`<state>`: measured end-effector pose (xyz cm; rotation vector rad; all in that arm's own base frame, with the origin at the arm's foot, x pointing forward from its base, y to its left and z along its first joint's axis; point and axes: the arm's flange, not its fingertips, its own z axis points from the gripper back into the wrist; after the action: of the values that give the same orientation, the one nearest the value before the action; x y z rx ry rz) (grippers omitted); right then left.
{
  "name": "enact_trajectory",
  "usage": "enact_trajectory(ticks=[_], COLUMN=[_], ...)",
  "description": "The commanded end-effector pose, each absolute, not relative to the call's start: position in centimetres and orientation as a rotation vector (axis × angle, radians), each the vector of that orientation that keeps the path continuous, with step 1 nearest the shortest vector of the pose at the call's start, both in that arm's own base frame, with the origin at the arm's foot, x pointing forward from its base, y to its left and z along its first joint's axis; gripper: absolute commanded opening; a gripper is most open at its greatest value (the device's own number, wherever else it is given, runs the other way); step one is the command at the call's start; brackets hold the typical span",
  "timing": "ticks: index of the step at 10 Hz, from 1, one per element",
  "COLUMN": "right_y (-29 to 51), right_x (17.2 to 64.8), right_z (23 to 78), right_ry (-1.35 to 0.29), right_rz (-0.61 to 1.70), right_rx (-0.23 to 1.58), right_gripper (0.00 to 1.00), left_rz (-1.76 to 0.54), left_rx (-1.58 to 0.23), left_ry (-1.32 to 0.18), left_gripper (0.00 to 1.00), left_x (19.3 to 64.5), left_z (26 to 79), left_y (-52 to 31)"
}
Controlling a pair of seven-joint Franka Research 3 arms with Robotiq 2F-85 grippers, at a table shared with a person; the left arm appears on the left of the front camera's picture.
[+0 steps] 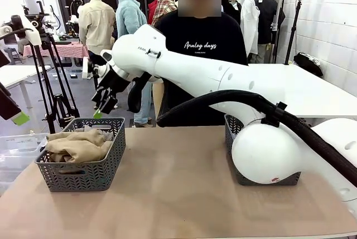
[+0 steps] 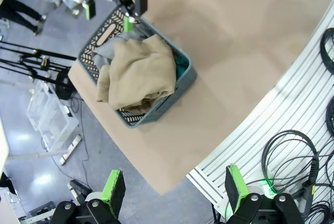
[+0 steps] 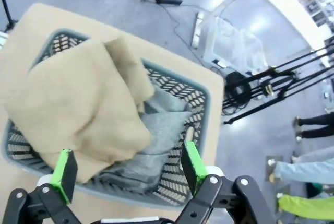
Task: Sort the tops and bottoms.
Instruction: Sort the clothes according to human instructions.
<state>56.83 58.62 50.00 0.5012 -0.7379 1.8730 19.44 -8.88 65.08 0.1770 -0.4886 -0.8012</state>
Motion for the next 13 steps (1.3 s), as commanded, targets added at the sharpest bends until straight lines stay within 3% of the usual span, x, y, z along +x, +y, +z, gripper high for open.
enact_trajectory(ticks=[1, 13], right_y=[56.4, 57.9], right_x=[56.1, 57.6], right_z=[49.9, 50.8], right_ry=[-0.771, -0.765], right_rz=[1.794, 1.844], right_rx=[0.49, 0.493], right_gripper=[1.0, 1.0], left_rz=[-0.794, -0.794], left_rx=[0.186, 0.186], left_ry=[-0.479, -0.479], left_gripper=[1.0, 1.0], left_x=[19.4, 19.4], left_z=[65.2, 65.2], left_y=[-8.7, -8.7])
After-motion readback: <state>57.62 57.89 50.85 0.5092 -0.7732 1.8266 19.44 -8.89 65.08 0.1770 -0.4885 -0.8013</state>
